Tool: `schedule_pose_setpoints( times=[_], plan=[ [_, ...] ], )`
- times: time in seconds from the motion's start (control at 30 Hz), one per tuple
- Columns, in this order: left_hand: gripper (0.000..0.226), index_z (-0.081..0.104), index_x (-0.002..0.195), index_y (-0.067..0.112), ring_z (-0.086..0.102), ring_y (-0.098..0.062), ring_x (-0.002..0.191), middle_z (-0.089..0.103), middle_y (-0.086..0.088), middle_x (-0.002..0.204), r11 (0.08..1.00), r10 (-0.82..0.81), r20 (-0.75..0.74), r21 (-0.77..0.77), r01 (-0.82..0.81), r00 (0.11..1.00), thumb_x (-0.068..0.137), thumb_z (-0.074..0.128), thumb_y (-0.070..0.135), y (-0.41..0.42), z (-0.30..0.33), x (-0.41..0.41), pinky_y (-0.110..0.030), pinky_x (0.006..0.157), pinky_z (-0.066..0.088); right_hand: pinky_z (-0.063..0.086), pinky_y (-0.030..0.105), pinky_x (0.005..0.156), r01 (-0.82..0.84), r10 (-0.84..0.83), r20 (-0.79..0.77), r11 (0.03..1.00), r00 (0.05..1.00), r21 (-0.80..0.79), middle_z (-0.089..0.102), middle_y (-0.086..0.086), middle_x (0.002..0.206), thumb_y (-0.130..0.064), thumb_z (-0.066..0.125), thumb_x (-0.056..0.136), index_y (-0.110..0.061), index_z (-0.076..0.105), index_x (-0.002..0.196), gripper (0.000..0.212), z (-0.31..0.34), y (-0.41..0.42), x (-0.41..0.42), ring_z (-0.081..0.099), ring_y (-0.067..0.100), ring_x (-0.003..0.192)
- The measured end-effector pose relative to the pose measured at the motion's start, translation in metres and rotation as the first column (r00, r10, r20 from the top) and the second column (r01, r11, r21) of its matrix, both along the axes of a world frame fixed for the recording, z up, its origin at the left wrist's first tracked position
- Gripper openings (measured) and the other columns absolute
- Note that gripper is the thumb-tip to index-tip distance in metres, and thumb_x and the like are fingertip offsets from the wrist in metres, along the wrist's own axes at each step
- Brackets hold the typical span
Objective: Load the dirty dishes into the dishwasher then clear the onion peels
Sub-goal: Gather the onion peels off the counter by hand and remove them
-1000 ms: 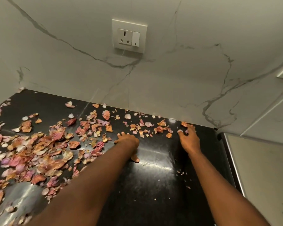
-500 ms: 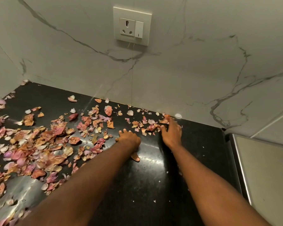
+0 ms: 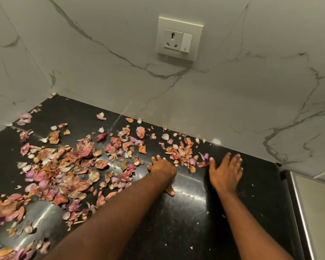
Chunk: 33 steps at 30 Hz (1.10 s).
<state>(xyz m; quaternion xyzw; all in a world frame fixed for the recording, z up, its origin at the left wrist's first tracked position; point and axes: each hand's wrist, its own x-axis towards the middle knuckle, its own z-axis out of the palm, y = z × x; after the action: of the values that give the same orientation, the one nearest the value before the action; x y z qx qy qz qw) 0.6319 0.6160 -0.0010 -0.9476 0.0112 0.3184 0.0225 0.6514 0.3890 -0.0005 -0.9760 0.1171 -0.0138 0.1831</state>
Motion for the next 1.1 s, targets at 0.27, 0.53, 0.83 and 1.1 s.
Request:
schedule_pose_setpoints(
  times=[0.27,0.53,0.83,1.1],
  plan=[
    [0.127,0.021,0.157,-0.006,0.007,-0.055,0.153,0.012,-0.035,0.165,0.995,-0.085,0.04,-0.039,0.086,0.996,0.073,0.078,0.071,0.008,0.034,-0.029,-0.068,0.124,0.011,-0.001,0.047,0.129,-0.223,0.214,-0.114,0.972,0.97,-0.075,-0.004,0.013,0.173,-0.06,0.014,0.106,-0.013,0.002,0.165,0.077,-0.002,0.08,0.002,-0.004,0.028,0.16],
    [0.035,0.066,0.132,0.014,0.061,-0.02,0.121,0.067,-0.005,0.131,0.781,0.171,0.199,-0.625,-0.01,0.965,0.097,0.066,0.02,0.096,0.07,-0.078,-0.045,0.108,0.05,0.009,0.038,0.129,-0.576,0.565,0.111,0.802,0.817,0.16,0.027,-0.004,0.169,-0.05,0.022,0.107,-0.039,0.025,0.162,0.056,-0.006,0.169,-0.018,0.021,0.013,0.156],
    [0.024,0.062,0.115,0.033,0.061,-0.004,0.107,0.063,0.012,0.113,0.689,0.699,0.601,-0.711,-0.141,0.388,0.098,0.062,0.016,0.314,0.056,-0.172,-0.032,0.092,0.056,0.02,0.049,0.122,-0.571,0.519,0.25,0.79,0.817,0.226,0.022,-0.005,0.17,-0.045,0.047,0.107,-0.04,0.037,0.157,0.051,0.007,0.186,-0.034,0.021,0.019,0.155],
    [0.108,0.002,0.165,0.014,-0.013,-0.044,0.156,-0.01,-0.026,0.169,0.408,0.891,0.366,-0.378,-0.831,0.27,0.089,0.019,0.089,0.387,0.003,-0.221,-0.062,0.122,-0.01,0.018,0.055,0.127,-0.422,0.421,0.039,0.891,0.906,0.17,0.021,0.01,0.171,-0.061,0.036,0.105,-0.015,0.018,0.165,0.077,-0.009,0.222,-0.034,0.019,0.03,0.157]
  ],
)
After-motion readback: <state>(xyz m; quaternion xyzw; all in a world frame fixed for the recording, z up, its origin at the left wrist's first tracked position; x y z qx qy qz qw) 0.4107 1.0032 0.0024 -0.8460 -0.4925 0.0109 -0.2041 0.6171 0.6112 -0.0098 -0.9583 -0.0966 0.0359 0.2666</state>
